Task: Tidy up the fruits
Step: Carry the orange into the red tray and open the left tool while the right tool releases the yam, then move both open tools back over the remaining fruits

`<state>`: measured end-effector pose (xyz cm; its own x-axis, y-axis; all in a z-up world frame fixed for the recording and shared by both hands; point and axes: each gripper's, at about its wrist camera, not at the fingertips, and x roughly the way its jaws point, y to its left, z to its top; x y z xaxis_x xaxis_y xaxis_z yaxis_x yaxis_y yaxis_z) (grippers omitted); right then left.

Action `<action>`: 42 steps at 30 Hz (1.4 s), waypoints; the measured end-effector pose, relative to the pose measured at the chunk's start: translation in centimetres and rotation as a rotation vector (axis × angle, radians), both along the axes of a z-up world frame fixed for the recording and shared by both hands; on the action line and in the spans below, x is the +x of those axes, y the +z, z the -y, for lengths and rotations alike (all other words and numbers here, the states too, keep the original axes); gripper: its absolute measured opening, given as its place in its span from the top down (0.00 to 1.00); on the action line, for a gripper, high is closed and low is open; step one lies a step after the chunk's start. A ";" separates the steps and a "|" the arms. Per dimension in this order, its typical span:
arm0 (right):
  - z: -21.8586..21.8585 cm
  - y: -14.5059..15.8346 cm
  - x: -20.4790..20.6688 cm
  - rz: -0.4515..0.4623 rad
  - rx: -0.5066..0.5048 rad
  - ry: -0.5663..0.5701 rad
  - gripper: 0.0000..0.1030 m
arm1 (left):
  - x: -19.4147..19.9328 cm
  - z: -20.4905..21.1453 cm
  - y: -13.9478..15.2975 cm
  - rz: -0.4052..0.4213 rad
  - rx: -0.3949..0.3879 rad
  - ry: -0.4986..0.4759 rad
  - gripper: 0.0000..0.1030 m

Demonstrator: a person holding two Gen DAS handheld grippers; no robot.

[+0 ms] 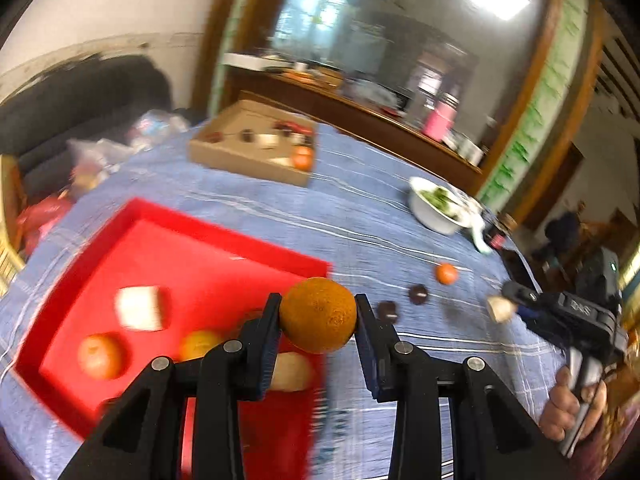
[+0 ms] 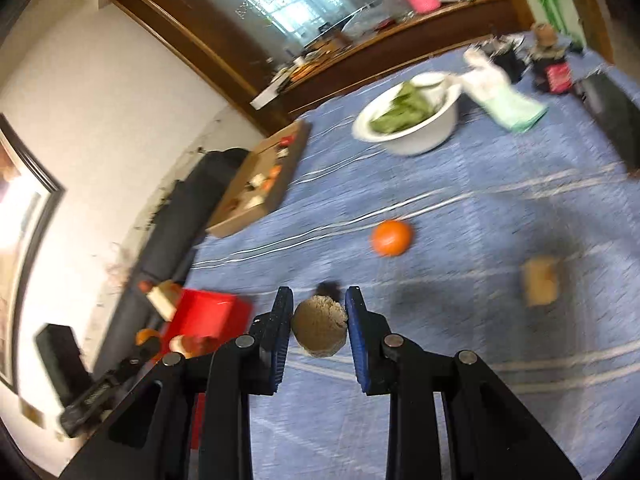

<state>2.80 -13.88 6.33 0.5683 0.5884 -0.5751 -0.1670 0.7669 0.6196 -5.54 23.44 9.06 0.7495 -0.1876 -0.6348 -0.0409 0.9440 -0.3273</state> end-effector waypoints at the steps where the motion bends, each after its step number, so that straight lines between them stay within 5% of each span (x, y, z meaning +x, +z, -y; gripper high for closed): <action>1: -1.0 0.0 -0.2 -0.013 0.026 0.021 0.75 | -0.3 -1.2 -0.2 -0.002 -0.007 0.024 0.65; 9: -12.5 1.0 -2.0 -0.042 -0.001 0.226 0.75 | -2.2 -7.3 -2.7 -0.037 -0.031 0.153 0.65; 20: -26.7 -1.6 -6.2 0.001 -0.297 0.443 0.75 | -3.1 -13.2 -5.6 -0.111 -0.067 0.235 0.65; 27: -28.9 -2.8 -6.5 0.050 -0.444 0.424 0.74 | -2.9 -13.5 -5.8 -0.130 -0.082 0.225 0.64; 31: -29.5 -2.1 -7.1 0.101 -0.475 0.422 0.56 | -3.5 -13.3 -5.1 -0.118 -0.093 0.229 0.57; 42: -26.3 -0.1 -8.5 0.147 -0.427 0.363 0.56 | -5.5 -9.6 -0.8 -0.041 -0.022 0.177 0.37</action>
